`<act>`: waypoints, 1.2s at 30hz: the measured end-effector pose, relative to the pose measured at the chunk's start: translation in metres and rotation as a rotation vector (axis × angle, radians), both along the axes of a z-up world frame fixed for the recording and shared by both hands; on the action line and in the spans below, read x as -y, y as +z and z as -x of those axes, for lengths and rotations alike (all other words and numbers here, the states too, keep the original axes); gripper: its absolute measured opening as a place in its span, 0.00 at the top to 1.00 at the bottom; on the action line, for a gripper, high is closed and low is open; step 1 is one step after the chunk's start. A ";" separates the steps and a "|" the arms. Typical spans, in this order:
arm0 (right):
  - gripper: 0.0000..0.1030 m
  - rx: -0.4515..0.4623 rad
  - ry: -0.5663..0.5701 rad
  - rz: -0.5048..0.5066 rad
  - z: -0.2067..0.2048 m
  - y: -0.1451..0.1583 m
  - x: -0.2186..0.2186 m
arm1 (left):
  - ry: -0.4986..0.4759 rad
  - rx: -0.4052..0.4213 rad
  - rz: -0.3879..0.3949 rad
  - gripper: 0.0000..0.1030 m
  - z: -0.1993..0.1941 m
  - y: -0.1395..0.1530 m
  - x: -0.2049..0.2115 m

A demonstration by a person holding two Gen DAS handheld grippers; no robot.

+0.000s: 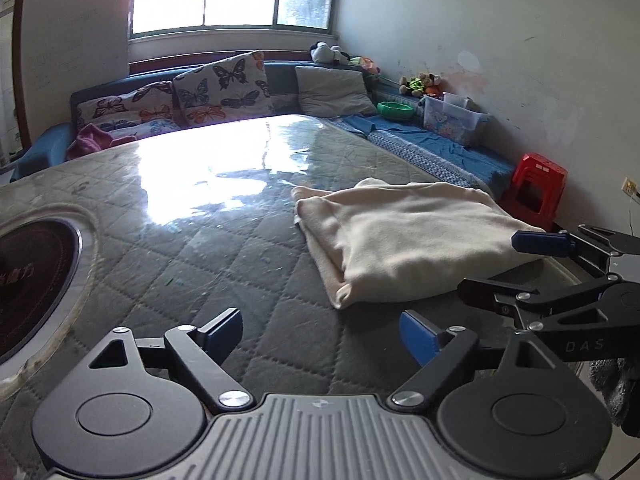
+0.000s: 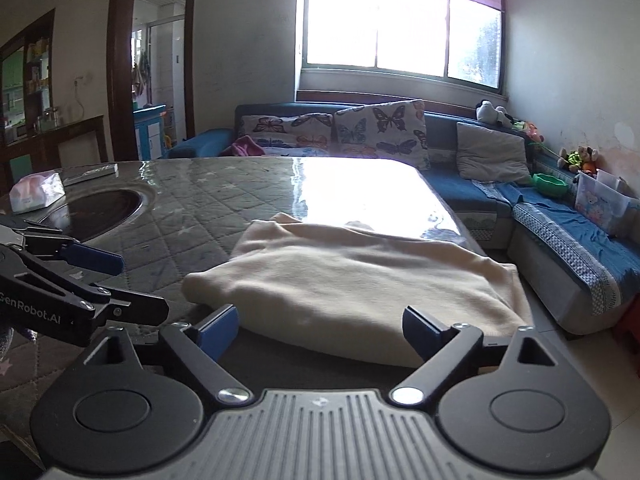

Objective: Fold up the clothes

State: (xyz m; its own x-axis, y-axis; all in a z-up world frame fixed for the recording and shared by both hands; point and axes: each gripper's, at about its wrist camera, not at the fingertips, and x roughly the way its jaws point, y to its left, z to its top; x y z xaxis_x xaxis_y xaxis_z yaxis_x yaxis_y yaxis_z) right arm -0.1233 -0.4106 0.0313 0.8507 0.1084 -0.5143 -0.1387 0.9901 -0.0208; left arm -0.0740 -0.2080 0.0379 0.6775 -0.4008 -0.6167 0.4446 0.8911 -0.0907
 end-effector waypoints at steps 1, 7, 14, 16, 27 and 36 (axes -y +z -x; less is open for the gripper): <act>0.08 0.000 0.004 0.001 0.000 0.000 -0.003 | 0.009 0.000 0.000 0.13 0.001 -0.001 -0.003; 0.01 0.003 0.029 0.002 0.000 -0.001 -0.018 | 0.059 -0.006 -0.001 0.06 0.008 -0.004 -0.018; 0.00 -0.004 0.053 -0.010 -0.002 -0.002 -0.030 | 0.115 0.001 0.000 0.00 0.015 -0.006 -0.035; 0.00 -0.007 0.054 -0.014 -0.003 -0.002 -0.032 | 0.131 0.003 0.000 0.00 0.016 -0.006 -0.039; 0.00 -0.030 0.043 -0.012 -0.004 -0.006 -0.037 | 0.209 0.003 -0.005 0.00 0.019 -0.006 -0.060; 0.00 -0.032 0.051 -0.016 0.000 -0.006 -0.041 | 0.233 -0.005 -0.020 0.00 0.023 -0.009 -0.061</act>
State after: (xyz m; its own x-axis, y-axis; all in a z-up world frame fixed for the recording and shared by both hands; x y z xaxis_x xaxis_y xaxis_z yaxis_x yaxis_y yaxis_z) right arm -0.1234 -0.3698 0.0250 0.8271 0.1596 -0.5389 -0.1897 0.9818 -0.0002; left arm -0.0972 -0.1469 0.0286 0.7473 -0.2218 -0.6263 0.2264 0.9712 -0.0738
